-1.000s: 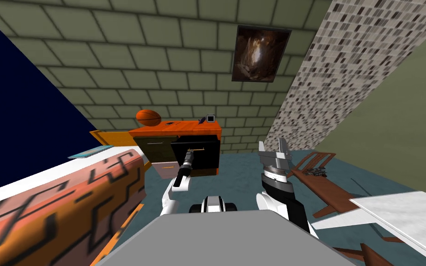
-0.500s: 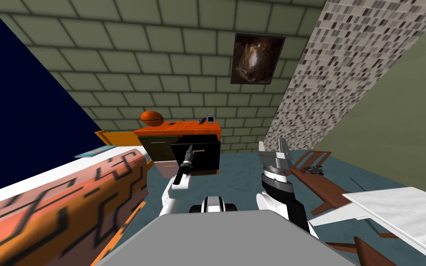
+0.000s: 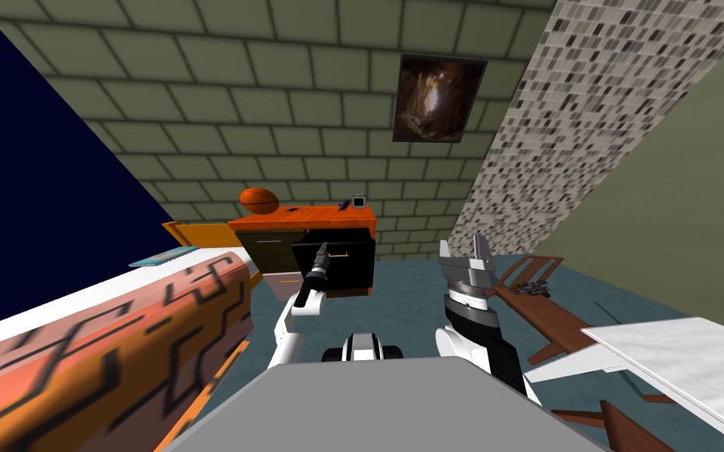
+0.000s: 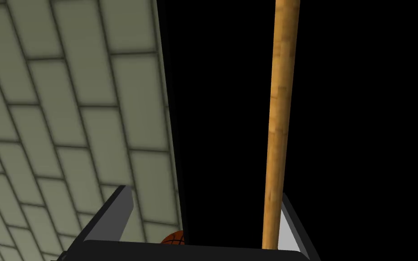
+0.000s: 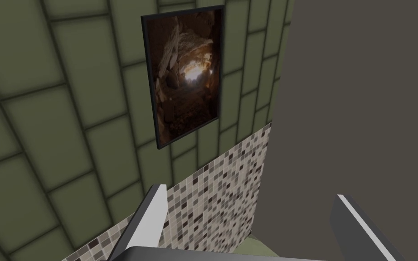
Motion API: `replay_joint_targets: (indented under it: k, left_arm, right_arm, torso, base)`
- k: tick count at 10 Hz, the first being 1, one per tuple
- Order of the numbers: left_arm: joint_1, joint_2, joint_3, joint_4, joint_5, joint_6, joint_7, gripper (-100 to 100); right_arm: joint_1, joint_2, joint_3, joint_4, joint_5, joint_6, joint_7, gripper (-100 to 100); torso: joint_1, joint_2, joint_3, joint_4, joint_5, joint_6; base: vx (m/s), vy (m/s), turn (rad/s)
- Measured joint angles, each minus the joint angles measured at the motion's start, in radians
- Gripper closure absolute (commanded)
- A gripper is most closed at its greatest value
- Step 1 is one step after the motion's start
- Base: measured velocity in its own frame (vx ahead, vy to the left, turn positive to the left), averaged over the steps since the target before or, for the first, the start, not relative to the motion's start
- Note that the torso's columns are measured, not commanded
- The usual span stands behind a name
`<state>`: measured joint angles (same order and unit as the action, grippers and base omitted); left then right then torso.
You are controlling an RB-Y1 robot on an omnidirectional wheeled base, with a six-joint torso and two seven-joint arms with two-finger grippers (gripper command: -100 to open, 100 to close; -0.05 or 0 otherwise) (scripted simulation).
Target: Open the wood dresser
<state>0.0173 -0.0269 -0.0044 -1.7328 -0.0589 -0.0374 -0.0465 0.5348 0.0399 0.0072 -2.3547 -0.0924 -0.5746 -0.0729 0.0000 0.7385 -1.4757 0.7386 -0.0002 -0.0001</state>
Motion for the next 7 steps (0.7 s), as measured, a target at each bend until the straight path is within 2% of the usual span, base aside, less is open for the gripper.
replay_joint_targets:
  k: [1,2,7]
  left_arm:
    - [-0.001,-0.002,-0.001,-0.014,-0.001,0.021,-0.001,-100]
    - [-0.001,-0.002,-0.001,-0.015,-0.001,0.026,-0.001,0]
    - [0.001,-0.002,-0.001,-0.013,-0.001,0.027,-0.001,0]
  right_arm:
    - [0.0,0.0,0.0,0.0,0.0,0.0,0.0,0]
    - [0.0,0.0,0.0,0.0,0.0,0.0,0.0,0]
    - [0.0,0.0,0.0,0.0,0.0,0.0,0.0,0]
  torso:
    - [-0.001,0.002,0.001,0.002,-0.001,0.0]
    - [-0.001,0.002,0.001,0.001,-0.001,0.0]
    - [0.0,0.0,0.0,0.0,0.0,0.0]
  base:
    - [0.0,0.0,0.0]
    - [0.0,0.0,0.0]
    - [0.0,0.0,0.0]
